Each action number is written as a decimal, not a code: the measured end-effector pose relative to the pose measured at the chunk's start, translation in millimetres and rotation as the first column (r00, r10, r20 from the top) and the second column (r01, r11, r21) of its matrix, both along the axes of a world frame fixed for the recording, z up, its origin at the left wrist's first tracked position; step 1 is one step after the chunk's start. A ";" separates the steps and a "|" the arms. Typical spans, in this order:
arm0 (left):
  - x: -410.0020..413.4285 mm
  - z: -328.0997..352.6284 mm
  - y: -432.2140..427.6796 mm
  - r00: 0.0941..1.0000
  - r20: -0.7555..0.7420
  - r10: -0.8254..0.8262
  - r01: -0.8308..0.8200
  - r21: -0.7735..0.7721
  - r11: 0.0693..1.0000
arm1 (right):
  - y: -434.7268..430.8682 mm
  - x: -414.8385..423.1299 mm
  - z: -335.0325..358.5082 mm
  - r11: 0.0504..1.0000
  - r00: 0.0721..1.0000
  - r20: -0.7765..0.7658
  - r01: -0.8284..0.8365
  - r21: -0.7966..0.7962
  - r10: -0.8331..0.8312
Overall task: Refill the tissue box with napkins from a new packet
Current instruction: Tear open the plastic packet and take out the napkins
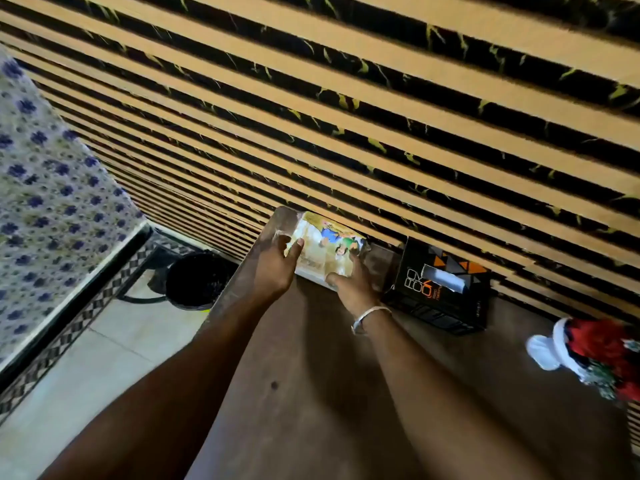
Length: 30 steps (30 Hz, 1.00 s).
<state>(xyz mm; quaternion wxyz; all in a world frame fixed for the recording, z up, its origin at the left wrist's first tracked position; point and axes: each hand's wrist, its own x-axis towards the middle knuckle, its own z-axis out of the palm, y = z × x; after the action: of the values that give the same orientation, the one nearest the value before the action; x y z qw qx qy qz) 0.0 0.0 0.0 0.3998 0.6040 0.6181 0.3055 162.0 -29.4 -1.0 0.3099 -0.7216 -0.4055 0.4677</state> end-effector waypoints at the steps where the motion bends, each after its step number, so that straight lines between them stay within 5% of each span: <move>1: -0.1 -11.2 8.2 0.999 -0.046 0.018 -0.018 -0.003 1.000 | 5.5 -0.3 -3.7 1.000 1.000 0.030 0.000 -0.015 0.001; 6: 6.6 -31.9 30.6 0.951 -0.308 0.018 -0.070 -0.158 0.985 | 21.0 7.5 -17.9 0.989 0.983 0.183 0.039 -0.145 -0.012; 14: 7.6 -60.1 46.7 0.973 -0.232 0.013 -0.062 -0.208 0.976 | 38.2 18.1 -94.5 0.988 0.998 0.057 0.044 -0.148 -0.036; 16: 5.3 -54.0 44.4 0.984 -0.168 0.057 -0.088 -0.187 0.978 | 33.2 12.1 -68.2 0.989 0.998 0.038 0.057 -0.139 -0.053; 23: -17.6 -35.4 -24.7 0.996 -0.064 0.056 -0.065 -0.152 0.986 | -29.6 2.7 -17.5 0.997 0.992 0.125 0.009 -0.072 0.000; 30: -34.9 -43.8 -127.5 0.992 -0.118 0.044 -0.064 -0.175 0.983 | -136.1 -8.5 -28.1 0.989 0.960 0.251 -0.099 -0.106 0.123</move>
<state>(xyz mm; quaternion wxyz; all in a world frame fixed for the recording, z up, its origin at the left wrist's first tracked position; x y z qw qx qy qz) -34.9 -127.5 -43.8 0.4079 0.5653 0.6808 0.2248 153.6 -165.5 -29.1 0.1944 -0.7658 -0.4602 0.4050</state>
